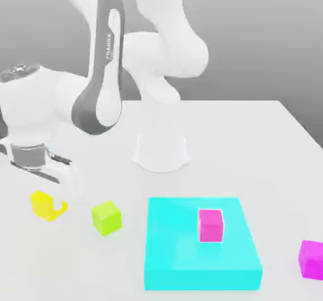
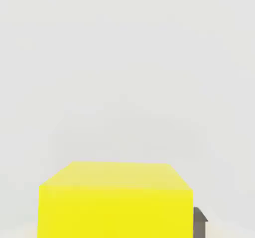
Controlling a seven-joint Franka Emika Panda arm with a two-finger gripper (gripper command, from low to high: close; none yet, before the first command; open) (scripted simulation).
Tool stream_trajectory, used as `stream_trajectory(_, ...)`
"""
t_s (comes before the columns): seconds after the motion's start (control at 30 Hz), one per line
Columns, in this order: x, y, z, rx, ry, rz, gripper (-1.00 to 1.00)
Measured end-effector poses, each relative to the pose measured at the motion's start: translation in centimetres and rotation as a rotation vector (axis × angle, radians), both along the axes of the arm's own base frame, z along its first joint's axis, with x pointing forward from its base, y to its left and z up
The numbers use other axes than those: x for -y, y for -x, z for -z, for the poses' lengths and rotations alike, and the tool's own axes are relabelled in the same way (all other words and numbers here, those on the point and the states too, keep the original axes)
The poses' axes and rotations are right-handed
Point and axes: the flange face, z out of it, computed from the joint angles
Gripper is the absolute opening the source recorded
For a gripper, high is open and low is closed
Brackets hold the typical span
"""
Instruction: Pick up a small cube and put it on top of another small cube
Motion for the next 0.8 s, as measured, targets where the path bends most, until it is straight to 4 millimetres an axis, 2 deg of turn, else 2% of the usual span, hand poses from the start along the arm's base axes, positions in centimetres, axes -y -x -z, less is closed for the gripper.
stream_trajectory(0.07, -4.8, -3.0, -0.3, -0.003, 0.001, -0.088, -1.0)
stream_trajectory(0.13, -9.6, -5.2, -0.6, -0.005, 0.001, -0.169, -1.0)
stream_trajectory(0.27, -19.4, -7.5, -1.3, -0.004, 0.001, -0.316, -1.0)
stream_trajectory(0.37, -26.7, -7.7, -2.0, -0.001, -0.001, -0.42, -1.0)
stream_trajectory(0.5, -36.6, -6.2, -2.8, 0.007, -0.005, -0.556, -1.0)
stream_trajectory(0.57, -41.6, -5.1, -1.9, 0.012, -0.007, -0.625, -1.0)
stream_trajectory(0.6, -44.1, -4.6, -0.7, 0.014, -0.008, -0.66, -1.0)
stream_trajectory(0.63, -46.5, -4.0, 0.8, 0.015, -0.009, -0.693, 1.0)
stream_trajectory(0.8, -46.5, -4.0, 0.8, 0.015, -0.009, -0.693, 1.0)
